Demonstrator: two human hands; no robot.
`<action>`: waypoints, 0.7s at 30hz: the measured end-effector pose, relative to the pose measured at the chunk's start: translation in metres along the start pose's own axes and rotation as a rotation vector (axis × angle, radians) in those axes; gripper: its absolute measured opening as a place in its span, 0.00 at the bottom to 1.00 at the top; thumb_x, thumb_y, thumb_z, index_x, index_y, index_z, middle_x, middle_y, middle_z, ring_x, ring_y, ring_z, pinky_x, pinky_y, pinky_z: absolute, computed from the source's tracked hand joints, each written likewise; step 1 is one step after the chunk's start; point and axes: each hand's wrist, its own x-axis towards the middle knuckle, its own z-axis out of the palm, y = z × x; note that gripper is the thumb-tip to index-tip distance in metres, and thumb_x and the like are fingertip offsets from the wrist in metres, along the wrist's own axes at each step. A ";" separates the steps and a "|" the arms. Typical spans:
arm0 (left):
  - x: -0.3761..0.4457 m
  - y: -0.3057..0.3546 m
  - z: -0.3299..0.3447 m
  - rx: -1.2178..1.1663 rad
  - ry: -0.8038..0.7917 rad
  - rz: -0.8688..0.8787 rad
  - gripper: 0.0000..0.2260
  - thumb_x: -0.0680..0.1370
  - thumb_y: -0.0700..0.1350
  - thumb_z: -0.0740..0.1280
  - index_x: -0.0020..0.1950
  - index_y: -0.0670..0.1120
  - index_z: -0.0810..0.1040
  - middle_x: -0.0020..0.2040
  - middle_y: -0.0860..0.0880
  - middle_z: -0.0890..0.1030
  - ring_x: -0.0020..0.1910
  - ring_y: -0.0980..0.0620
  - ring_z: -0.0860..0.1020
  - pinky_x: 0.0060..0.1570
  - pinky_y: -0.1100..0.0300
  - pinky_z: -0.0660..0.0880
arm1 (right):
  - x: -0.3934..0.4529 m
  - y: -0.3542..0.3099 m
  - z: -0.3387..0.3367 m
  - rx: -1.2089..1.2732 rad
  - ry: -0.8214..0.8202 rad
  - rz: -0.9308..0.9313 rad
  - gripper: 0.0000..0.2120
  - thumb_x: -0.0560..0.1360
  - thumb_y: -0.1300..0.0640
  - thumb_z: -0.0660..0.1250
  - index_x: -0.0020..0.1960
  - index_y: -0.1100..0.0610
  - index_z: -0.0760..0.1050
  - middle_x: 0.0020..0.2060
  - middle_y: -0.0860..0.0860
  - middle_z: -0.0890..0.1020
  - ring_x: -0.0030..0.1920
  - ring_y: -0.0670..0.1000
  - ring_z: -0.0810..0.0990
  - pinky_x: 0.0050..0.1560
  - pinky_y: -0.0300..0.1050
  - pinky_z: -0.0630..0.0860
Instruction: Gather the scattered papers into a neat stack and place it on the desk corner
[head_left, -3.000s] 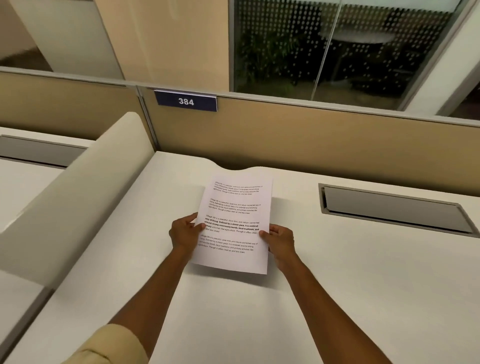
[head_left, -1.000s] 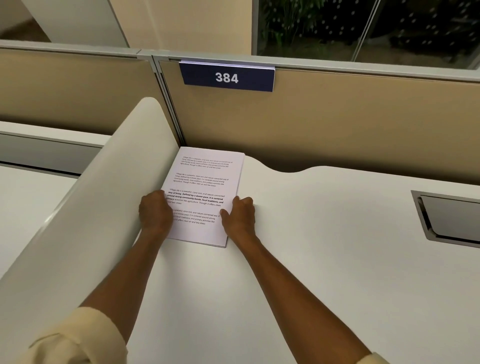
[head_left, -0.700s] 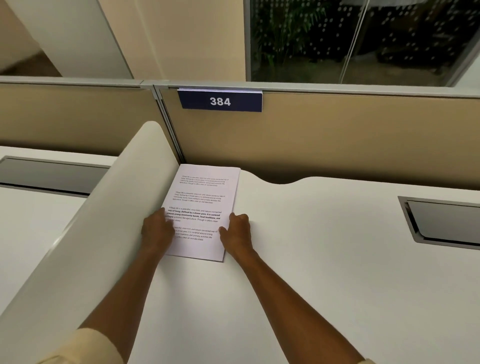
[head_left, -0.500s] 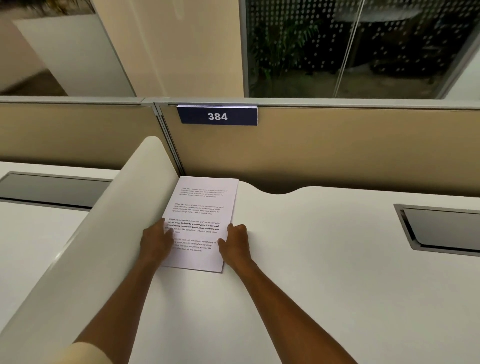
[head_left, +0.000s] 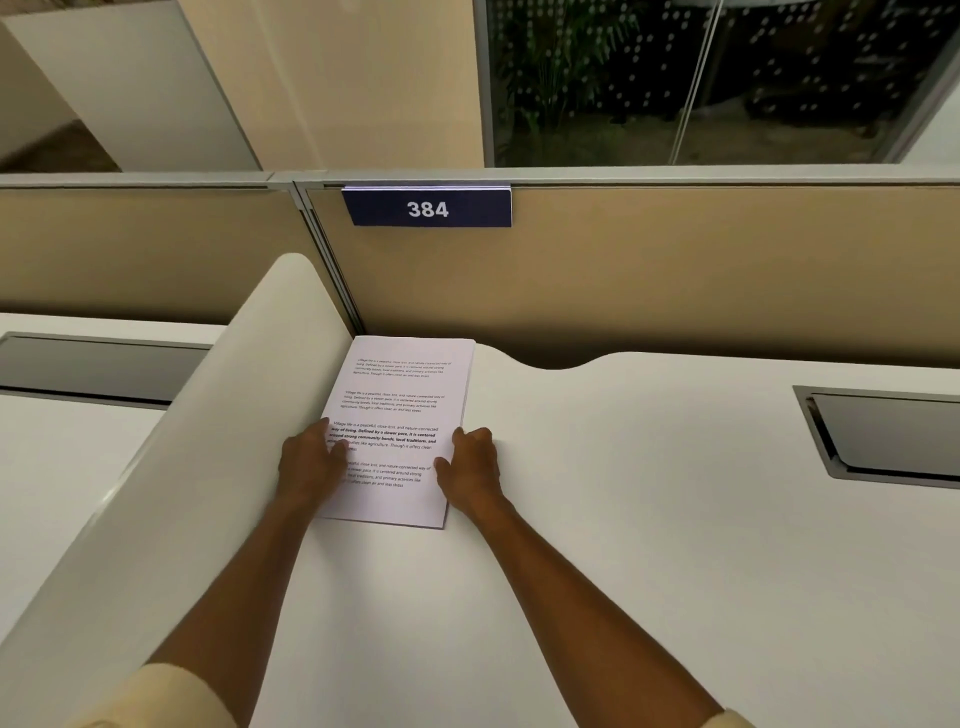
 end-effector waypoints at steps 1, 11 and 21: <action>0.001 0.000 0.000 0.000 -0.001 -0.005 0.13 0.78 0.42 0.66 0.60 0.38 0.77 0.59 0.37 0.81 0.58 0.34 0.76 0.56 0.48 0.73 | 0.000 0.000 0.001 -0.002 0.001 -0.003 0.20 0.79 0.54 0.64 0.67 0.62 0.68 0.66 0.58 0.67 0.67 0.57 0.69 0.67 0.46 0.67; 0.002 0.003 -0.001 -0.072 0.024 -0.004 0.13 0.78 0.41 0.66 0.61 0.39 0.77 0.58 0.37 0.82 0.57 0.35 0.78 0.56 0.49 0.74 | 0.002 0.002 0.005 -0.007 0.006 -0.001 0.22 0.79 0.53 0.64 0.69 0.61 0.66 0.66 0.58 0.67 0.67 0.57 0.69 0.67 0.47 0.68; -0.034 0.033 0.002 -0.099 0.007 0.088 0.24 0.80 0.44 0.64 0.73 0.34 0.66 0.71 0.36 0.72 0.71 0.37 0.69 0.72 0.48 0.64 | -0.032 0.020 -0.026 0.084 0.177 -0.005 0.30 0.80 0.47 0.60 0.77 0.58 0.57 0.72 0.56 0.65 0.71 0.55 0.67 0.70 0.48 0.68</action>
